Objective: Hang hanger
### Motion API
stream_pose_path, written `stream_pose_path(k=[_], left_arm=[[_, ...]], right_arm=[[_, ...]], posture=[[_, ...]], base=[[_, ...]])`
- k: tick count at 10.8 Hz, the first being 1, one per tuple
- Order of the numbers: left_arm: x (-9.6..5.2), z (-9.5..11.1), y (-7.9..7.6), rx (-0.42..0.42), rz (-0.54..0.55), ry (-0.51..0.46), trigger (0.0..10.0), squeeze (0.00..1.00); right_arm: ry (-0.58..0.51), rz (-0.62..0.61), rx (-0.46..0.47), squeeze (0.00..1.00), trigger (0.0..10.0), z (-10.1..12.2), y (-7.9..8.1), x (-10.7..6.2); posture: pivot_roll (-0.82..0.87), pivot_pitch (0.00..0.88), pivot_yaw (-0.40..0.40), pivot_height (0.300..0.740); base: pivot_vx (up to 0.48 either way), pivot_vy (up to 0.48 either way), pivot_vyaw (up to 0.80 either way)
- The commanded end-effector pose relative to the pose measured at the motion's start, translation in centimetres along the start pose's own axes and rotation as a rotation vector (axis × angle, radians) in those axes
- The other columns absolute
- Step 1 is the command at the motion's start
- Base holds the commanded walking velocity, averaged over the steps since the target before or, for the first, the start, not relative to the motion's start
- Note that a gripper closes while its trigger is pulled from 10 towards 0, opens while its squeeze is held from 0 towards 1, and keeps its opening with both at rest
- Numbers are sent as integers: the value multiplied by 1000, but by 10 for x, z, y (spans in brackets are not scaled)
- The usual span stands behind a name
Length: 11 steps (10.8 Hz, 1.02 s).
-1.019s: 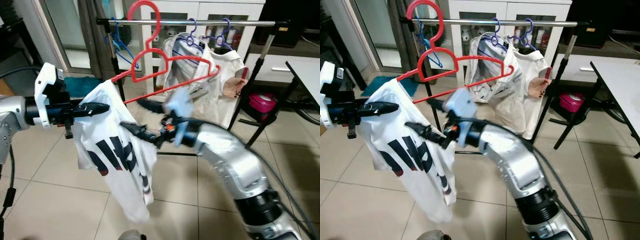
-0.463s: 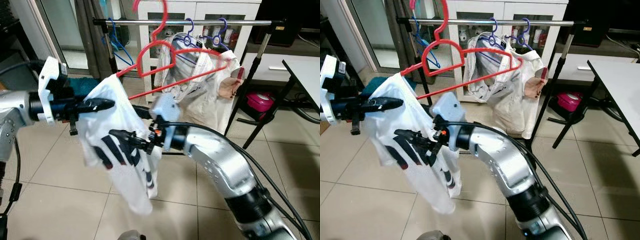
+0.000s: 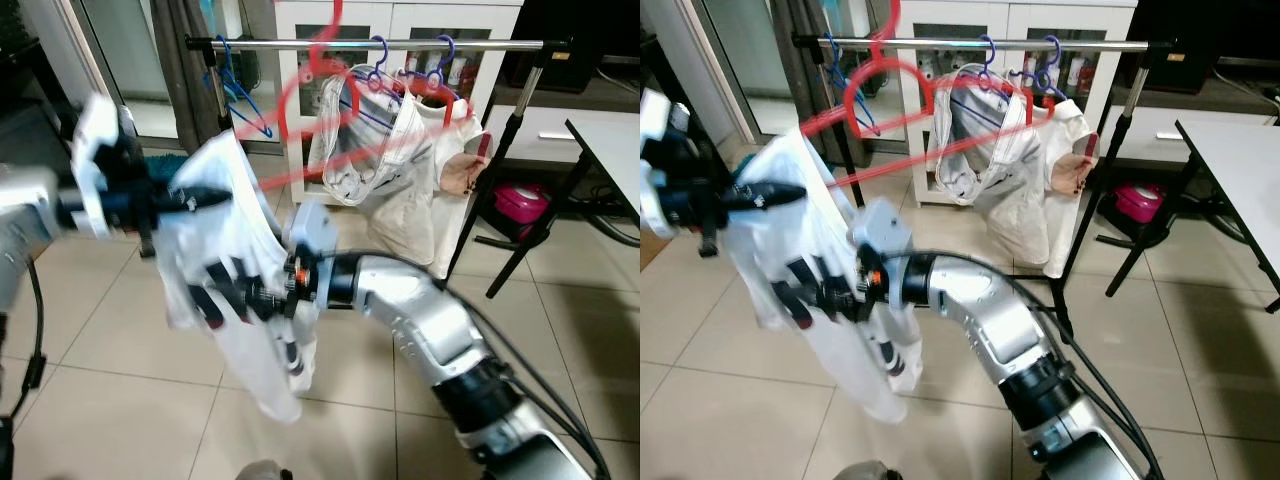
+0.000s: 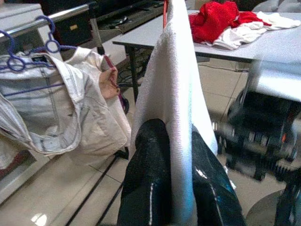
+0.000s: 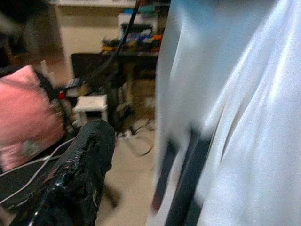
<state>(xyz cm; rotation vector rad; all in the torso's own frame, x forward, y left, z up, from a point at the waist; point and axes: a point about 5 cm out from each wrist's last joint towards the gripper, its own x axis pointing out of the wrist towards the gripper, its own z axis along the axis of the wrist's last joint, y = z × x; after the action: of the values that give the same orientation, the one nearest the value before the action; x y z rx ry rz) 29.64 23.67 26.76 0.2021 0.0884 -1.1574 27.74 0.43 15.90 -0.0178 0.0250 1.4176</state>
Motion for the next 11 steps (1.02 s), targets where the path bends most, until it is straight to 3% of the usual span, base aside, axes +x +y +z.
stream_pose_path(k=[1, 4, 7, 8, 11], left_arm=[[-5, 16, 1, 41, 4, -33, 0, 0], [-6, 32, 5, 51, 4, -77, 0, 0], [-14, 39, 10, 74, 44, -81, 0, 0], [-17, 39, 13, 81, 59, -82, 0, 0], [-21, 38, 16, 85, 75, -76, 0, 0]], right_arm=[[20, 36, -4, 0, 10000, -7, 1, 2], [104, 81, 41, 0, 10000, -39, -3, 0], [163, 41, 108, 0, 1922, -68, -13, -23], [175, 18, 124, 0, 0, -75, -18, -34], [186, -27, 130, 0, 0, -81, -28, -55]], posture=[[64, 0, 95, 740], [73, 0, 98, 740], [67, 0, 86, 740], [62, 0, 85, 740], [49, 0, 93, 740]], base=[[0, 0, 0], [0, 0, 0], [0, 0, 0], [0, 0, 0], [0, 0, 0]])
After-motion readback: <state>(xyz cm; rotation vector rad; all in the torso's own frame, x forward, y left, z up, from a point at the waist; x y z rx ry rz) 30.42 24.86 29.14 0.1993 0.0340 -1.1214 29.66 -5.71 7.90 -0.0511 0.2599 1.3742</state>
